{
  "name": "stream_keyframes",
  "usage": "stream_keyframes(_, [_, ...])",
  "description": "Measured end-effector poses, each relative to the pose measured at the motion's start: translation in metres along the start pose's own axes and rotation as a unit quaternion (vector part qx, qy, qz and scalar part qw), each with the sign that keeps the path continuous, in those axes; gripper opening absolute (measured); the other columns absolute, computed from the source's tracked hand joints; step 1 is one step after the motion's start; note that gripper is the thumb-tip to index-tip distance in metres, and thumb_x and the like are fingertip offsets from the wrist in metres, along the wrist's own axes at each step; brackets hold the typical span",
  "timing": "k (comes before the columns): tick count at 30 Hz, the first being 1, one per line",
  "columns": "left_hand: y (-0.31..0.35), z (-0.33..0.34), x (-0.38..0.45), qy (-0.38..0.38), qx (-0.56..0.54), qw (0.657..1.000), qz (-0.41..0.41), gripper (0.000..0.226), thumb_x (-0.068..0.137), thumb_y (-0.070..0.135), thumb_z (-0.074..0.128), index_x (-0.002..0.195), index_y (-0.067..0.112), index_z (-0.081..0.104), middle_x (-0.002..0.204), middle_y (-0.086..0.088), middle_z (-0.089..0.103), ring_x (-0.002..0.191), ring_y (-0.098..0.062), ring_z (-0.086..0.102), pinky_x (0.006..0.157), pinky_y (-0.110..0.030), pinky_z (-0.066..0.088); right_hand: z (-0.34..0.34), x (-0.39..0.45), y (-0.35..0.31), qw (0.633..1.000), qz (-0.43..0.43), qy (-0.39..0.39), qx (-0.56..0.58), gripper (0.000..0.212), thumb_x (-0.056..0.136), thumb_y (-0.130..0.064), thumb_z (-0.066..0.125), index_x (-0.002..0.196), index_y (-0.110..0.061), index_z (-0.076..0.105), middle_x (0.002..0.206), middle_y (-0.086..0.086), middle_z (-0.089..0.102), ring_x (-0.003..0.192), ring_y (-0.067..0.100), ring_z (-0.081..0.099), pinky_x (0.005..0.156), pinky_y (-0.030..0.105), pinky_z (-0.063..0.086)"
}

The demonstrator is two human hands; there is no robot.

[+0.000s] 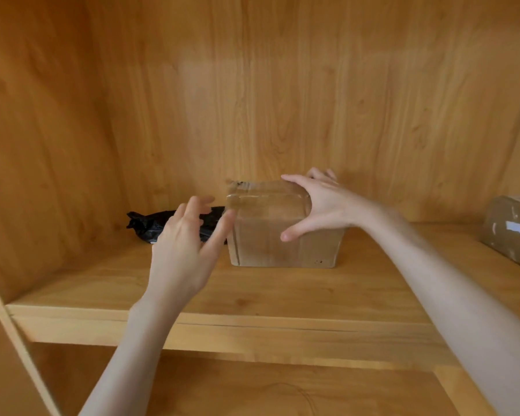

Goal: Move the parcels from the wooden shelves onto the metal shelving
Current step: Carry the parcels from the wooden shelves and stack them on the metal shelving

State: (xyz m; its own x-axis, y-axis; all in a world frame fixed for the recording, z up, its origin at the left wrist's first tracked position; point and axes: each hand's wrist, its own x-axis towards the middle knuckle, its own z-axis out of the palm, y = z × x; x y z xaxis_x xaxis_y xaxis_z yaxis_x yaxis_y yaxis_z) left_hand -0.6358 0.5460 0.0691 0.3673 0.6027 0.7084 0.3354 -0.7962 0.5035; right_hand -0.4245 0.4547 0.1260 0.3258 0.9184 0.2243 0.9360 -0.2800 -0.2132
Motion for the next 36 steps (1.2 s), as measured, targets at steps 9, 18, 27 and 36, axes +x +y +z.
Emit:
stream_keyframes(9, [0.042,-0.006,0.025,-0.212,-0.390,0.838,-0.317,0.092,0.050,0.085,0.050,0.127,0.034,0.053,0.124,-0.005,0.058,0.108,-0.029,0.059,0.078,-0.047,0.052,0.023,-0.072,0.018,0.892,-0.165,0.364,-0.213,0.103,0.063,-0.058,0.070,0.148,-0.020,0.026,0.132,0.019,0.042,0.123,0.036,0.032,0.103,0.057,0.033])
stream_keyframes(18, [0.058,0.016,0.005,-0.300,-0.453,0.766,-0.343,0.045,0.067,0.048,0.066,0.105,0.024,0.067,0.095,-0.006,0.073,0.093,-0.030,0.067,0.083,-0.047,0.052,0.033,-0.098,0.035,0.812,-0.224,0.457,-0.285,0.068,0.086,-0.058,0.054,0.141,-0.023,0.037,0.123,0.014,0.038,0.118,0.034,0.039,0.104,0.059,0.033])
stream_keyframes(27, [0.059,0.019,0.000,-0.160,-0.506,0.811,-0.246,0.032,0.077,0.025,0.064,0.109,0.026,0.064,0.097,0.002,0.074,0.084,-0.016,0.070,0.068,-0.031,0.055,0.025,-0.115,0.028,0.910,-0.137,0.391,-0.020,0.094,0.069,-0.074,0.057,0.144,-0.025,0.029,0.136,0.009,0.034,0.129,0.022,0.032,0.108,0.043,0.028])
stream_keyframes(36, [0.049,-0.003,0.031,-0.246,-0.426,0.864,-0.103,0.045,0.067,0.021,0.057,0.112,0.015,0.061,0.104,-0.007,0.071,0.094,-0.021,0.066,0.087,-0.037,0.046,-0.012,-0.100,0.043,0.914,0.028,0.035,0.403,0.094,0.058,-0.060,0.073,0.141,-0.044,0.034,0.135,-0.013,0.053,0.120,0.001,0.051,0.107,0.031,0.036])
